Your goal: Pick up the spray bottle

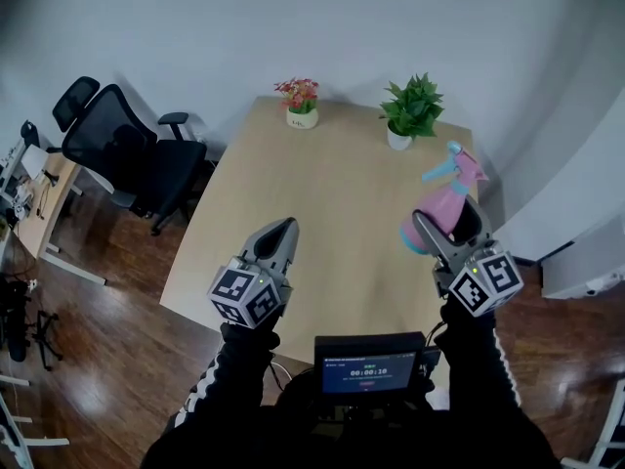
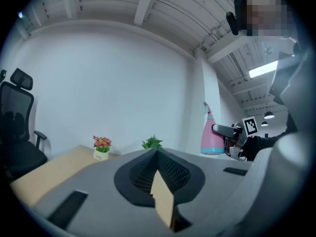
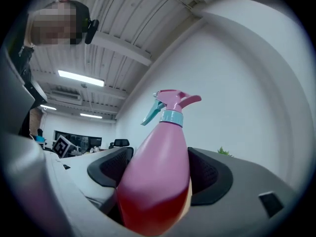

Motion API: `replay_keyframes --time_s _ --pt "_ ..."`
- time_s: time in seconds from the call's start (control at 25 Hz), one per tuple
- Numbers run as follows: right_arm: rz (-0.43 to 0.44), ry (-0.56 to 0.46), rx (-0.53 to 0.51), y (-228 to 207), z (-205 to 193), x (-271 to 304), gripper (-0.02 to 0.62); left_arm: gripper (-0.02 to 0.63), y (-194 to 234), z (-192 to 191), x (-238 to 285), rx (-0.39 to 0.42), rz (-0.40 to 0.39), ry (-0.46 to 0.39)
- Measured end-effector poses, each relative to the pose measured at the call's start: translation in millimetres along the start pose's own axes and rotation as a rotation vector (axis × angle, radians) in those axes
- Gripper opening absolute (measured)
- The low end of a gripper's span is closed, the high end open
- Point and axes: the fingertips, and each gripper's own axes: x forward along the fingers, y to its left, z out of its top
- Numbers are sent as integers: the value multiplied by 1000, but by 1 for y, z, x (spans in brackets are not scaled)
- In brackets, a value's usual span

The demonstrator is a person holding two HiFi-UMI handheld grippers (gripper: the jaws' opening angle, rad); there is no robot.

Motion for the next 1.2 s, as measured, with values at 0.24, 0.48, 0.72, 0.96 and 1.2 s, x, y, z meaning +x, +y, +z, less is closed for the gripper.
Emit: replay_keyframes --time_s 0.24,0.48,0.72,0.96,1.2 --pt "-21 -16 -75 -1 7 -25 377 0 -21 31 -12 86 -4 -43" --pt "-38 -21 -98 -8 5 -39 377 0 -18 45 -12 108 34 -75" --pt "-54 0 -110 -12 4 -38 377 0 -12 50 -6 102 32 -66" --pt "-67 5 -106 -14 -1 -37 377 0 -20 44 1 108 1 -48" --pt "-76 9 -109 -23 -4 -38 377 0 -20 39 13 98 -4 -41"
